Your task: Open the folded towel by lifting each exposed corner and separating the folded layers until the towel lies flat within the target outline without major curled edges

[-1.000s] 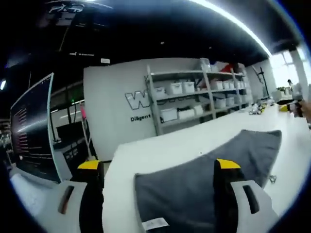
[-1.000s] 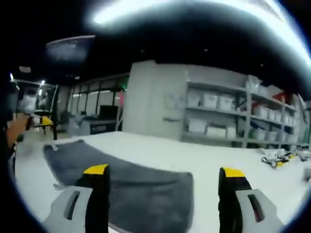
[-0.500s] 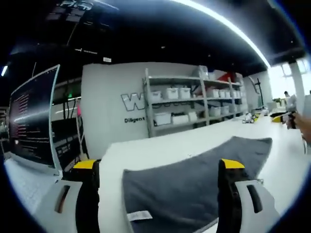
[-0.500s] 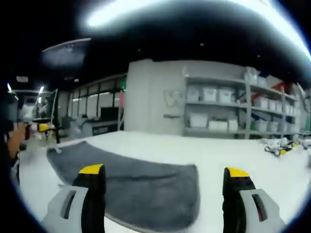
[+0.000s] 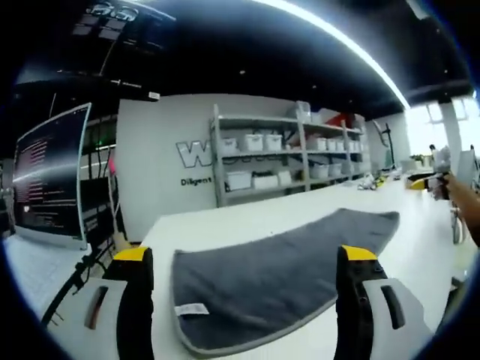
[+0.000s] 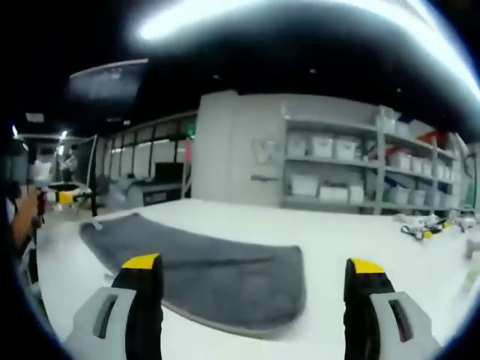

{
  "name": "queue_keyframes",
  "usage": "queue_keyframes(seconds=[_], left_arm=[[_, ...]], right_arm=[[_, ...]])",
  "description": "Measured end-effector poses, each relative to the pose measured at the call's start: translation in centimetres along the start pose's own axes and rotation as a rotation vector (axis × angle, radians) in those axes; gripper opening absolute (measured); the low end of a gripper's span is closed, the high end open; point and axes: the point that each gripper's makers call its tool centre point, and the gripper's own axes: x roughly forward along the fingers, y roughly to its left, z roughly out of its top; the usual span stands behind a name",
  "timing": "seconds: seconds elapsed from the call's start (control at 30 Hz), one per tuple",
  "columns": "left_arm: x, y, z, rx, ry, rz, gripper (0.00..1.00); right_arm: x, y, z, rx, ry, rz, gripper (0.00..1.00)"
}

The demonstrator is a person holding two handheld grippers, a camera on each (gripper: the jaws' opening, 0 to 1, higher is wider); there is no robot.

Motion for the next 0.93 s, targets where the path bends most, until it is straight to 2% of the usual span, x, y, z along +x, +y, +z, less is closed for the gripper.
queue_keyframes(seconds=[0.1, 0.17, 0.3, 0.5, 0.67, 0.77, 0.93], left_arm=[[-0.4, -0.9, -0.2, -0.011, 0.002, -0.007, 1.0], [-0.4, -1.1, -0.8, 0.025, 0.026, -0.022, 1.0], [-0.3, -1.1, -1.2, 0.033, 0.047, -0.027, 1.0], [-1.0, -1.0, -0.7, -0.013, 0.031, -0.03, 1.0], [-1.6, -1.7, -0.6, -0.006, 0.025, -0.049, 1.0], [-1.7, -2.4, -0.8, 0.005, 0.028, -0.068, 1.0], [-1.4, -3.3, -1.1, 0.011, 0.043, -0.093, 1.0]], right_arm=[[-0.2, -0.9, -0.8, 0.02, 0.005, -0.012, 1.0], [-0.1, -1.2, -1.4, 0.029, 0.011, -0.014, 1.0], [-0.1, -1.2, -2.2, 0.029, 0.018, -0.015, 1.0], [-0.7, 0.5, -1.8, 0.013, 0.006, 0.027, 1.0], [-1.7, 2.1, -1.9, -0.02, 0.039, 0.066, 1.0], [-2.6, 2.7, -1.5, 0.006, 0.011, 0.083, 1.0], [-3.3, 3.0, -1.5, 0.017, 0.001, 0.088, 1.0]])
